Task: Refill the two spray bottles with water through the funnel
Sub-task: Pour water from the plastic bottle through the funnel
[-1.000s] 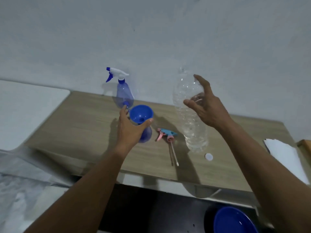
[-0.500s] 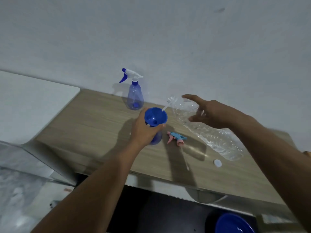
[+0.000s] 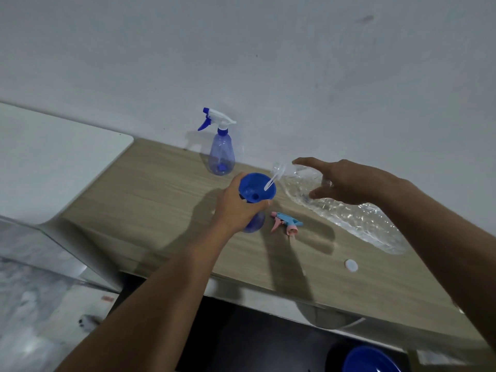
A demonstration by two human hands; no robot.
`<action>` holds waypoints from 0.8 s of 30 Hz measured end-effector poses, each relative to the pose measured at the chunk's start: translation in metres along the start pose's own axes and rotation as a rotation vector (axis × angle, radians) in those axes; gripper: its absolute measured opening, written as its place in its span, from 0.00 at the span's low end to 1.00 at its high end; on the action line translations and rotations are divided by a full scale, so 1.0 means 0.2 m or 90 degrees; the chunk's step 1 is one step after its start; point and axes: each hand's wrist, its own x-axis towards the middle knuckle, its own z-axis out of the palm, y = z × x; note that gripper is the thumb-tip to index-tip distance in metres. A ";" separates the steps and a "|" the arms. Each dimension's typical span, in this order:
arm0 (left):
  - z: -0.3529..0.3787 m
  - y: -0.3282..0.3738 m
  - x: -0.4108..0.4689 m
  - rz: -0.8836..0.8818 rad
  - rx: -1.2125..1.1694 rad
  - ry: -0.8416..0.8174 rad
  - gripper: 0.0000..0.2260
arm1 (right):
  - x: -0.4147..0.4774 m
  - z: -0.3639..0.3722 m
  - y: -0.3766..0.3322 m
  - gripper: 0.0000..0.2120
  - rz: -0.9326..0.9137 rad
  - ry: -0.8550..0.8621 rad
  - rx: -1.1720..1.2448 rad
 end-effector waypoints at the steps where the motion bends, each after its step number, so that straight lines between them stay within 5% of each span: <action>1: 0.00 0.00 0.00 0.000 -0.002 0.000 0.27 | 0.00 0.00 0.00 0.36 0.003 -0.005 -0.006; 24: -0.01 0.01 -0.01 0.019 0.009 -0.002 0.28 | 0.01 -0.04 -0.03 0.37 0.006 -0.056 -0.078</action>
